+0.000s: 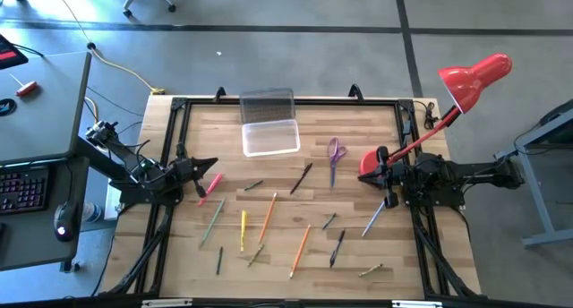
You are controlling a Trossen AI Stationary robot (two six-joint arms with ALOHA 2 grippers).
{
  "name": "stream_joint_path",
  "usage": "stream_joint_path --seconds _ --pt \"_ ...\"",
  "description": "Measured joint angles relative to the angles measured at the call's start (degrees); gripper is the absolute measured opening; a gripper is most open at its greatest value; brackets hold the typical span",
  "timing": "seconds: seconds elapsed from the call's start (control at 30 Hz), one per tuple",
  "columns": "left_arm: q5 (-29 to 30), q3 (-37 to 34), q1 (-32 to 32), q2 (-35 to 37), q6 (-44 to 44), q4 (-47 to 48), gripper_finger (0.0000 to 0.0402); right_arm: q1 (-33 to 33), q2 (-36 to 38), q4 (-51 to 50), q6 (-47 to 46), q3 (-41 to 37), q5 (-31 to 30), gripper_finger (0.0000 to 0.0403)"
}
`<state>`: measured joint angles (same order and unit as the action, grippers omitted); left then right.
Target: Pick & place school supplies into a supply box
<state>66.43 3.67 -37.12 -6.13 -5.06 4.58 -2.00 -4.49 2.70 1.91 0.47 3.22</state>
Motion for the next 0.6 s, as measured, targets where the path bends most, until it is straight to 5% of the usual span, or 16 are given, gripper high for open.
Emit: stream_joint_path --seconds 0.37,0.6 --pt "-3.3 0.0 0.0 0.0 -18.8 -8.5 0.0026 0.0 0.0 0.0 0.0 0.0 0.0 0.0" --pt "-6.5 0.0 0.0 0.0 -23.1 -7.6 0.0026 0.0 0.0 0.0 0.0 0.0 0.0 0.0"
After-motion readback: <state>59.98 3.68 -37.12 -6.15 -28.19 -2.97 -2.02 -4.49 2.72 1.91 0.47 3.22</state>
